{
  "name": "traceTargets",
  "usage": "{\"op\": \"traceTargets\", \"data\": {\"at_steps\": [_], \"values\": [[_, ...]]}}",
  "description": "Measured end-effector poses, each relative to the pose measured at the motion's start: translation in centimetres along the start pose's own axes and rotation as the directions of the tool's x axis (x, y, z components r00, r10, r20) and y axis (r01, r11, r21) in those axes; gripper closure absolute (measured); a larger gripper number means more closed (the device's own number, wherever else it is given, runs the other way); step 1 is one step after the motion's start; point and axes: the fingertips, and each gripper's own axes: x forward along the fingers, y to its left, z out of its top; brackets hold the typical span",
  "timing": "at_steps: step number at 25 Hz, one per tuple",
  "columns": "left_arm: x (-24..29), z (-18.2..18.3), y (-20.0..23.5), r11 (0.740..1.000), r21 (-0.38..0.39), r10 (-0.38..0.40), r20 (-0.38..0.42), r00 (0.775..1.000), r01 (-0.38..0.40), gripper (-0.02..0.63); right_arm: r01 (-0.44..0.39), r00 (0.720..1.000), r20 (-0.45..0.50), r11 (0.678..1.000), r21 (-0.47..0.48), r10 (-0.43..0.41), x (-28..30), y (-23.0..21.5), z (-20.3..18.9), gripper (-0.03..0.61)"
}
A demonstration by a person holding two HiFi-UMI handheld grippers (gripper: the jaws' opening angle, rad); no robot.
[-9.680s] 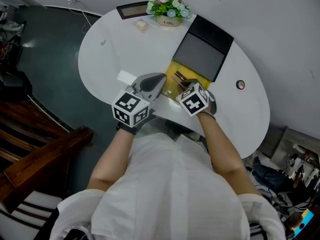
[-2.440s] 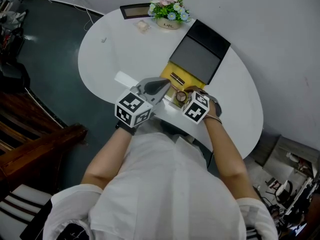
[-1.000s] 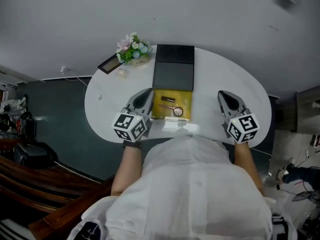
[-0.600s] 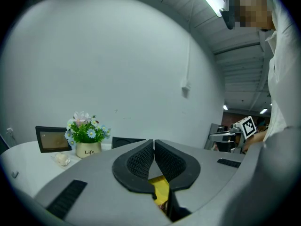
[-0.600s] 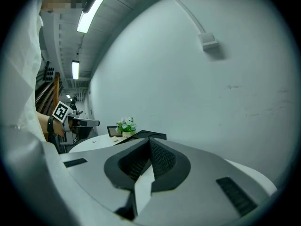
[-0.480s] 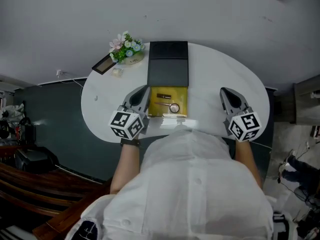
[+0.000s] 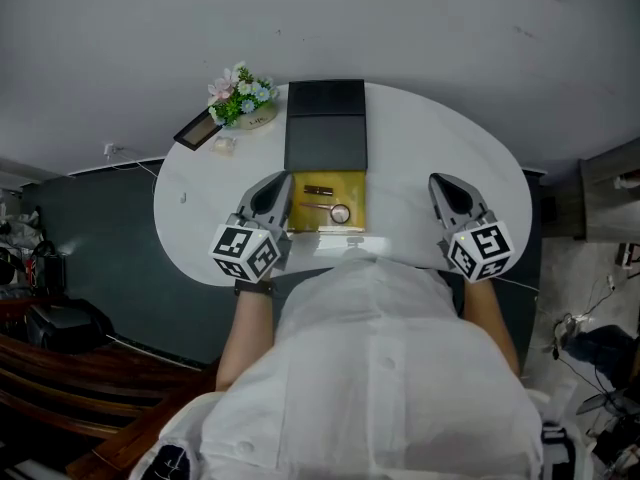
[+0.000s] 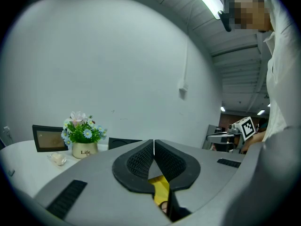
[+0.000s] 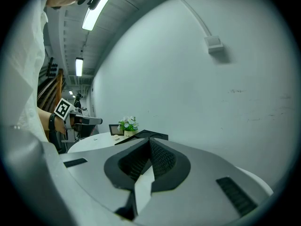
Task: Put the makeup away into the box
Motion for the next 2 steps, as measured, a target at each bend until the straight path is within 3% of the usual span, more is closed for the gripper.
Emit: {"op": "traceTargets", "data": {"at_steps": [2], "values": [[0.08, 0.13, -0.14, 1.000, 0.001, -0.003, 0.002, 1.000, 0.003, 0.594, 0.002, 1.000, 0.000, 1.000, 0.002, -0.002, -0.12, -0.10, -0.04, 0.569]]}}
